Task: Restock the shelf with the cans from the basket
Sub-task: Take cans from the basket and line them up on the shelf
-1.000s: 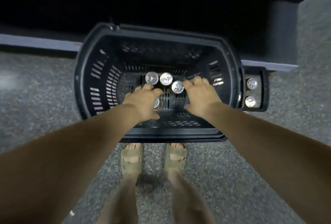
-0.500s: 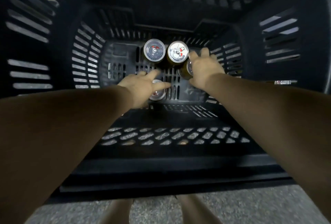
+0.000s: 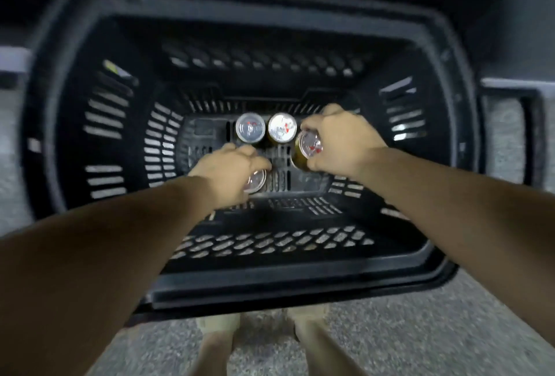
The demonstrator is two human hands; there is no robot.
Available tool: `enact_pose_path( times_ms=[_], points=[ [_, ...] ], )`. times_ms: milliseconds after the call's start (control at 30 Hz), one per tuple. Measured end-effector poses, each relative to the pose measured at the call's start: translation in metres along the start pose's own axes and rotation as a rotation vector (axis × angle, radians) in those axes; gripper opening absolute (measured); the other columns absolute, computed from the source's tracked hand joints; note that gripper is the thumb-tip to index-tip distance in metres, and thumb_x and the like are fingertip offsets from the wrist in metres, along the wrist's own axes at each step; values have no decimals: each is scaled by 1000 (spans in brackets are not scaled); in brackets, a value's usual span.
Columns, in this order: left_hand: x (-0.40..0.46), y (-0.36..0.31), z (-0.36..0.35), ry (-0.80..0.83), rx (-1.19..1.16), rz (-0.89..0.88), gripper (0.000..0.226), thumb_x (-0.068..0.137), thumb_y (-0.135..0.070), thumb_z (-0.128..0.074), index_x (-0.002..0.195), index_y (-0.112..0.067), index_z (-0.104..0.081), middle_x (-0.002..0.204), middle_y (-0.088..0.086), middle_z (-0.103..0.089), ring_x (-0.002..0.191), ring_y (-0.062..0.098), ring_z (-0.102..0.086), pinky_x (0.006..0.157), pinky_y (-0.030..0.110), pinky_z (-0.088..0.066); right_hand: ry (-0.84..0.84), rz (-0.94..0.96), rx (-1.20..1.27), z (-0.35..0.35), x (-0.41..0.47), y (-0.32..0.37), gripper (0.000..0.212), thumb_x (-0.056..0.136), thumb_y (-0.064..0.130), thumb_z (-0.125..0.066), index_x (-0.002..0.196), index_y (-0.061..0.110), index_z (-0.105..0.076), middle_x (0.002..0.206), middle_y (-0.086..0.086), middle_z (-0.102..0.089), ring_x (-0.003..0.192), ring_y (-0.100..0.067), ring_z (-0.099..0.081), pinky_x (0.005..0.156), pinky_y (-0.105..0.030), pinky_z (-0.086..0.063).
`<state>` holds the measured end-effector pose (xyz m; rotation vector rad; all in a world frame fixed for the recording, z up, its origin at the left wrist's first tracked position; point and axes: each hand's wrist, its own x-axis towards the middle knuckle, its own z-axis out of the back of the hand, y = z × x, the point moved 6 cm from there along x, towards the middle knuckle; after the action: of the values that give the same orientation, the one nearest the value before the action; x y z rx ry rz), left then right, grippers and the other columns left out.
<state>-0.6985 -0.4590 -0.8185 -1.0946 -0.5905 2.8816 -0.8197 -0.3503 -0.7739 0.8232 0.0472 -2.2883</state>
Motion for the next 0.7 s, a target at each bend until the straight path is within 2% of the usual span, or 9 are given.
enact_pose_path(
  times_ms=[167, 333, 467, 600, 700],
  points=[
    [-72, -37, 102, 7, 15, -53, 66, 75, -26, -68, 133, -35, -39, 127, -2, -45, 113, 24, -42, 93, 43, -44, -9, 43, 46, 118, -71, 41, 61, 64, 29, -71, 122, 29, -55, 111, -5, -49, 91, -28, -57, 76, -36, -52],
    [-159, -78, 228, -91, 96, -76, 61, 77, -26, -63, 131, -42, -40, 112, -6, -46, 102, 20, -42, 88, 37, -45, -139, 107, 4, 261, -153, 84, 59, 66, 30, -72, 122, 29, -54, 110, -3, -50, 92, -27, -57, 73, -35, -51],
    [-238, -112, 327, -178, 146, -107, 60, 76, -32, -63, 129, -46, -38, 116, -9, -48, 102, 17, -44, 81, 36, -49, -218, 113, 19, 362, -224, 114, 57, 63, 30, -71, 118, 31, -56, 105, 0, -48, 88, -23, -54, 70, -34, -50],
    [-314, -141, 413, -233, 193, -122, 62, 72, -38, -66, 128, -45, -39, 120, -13, -47, 103, 13, -46, 81, 32, -48, -290, 115, -33, 447, -287, 143, 60, 60, 33, -73, 117, 31, -56, 97, 4, -45, 78, -19, -52, 58, -27, -44],
    [-369, -161, 472, -263, 243, -120, 64, 68, -44, -70, 124, -48, -39, 117, -16, -47, 101, 10, -48, 77, 31, -49, -326, 118, -42, 503, -332, 161, 58, 57, 35, -74, 113, 33, -57, 94, 7, -45, 78, -17, -52, 59, -27, -47]
  ],
)
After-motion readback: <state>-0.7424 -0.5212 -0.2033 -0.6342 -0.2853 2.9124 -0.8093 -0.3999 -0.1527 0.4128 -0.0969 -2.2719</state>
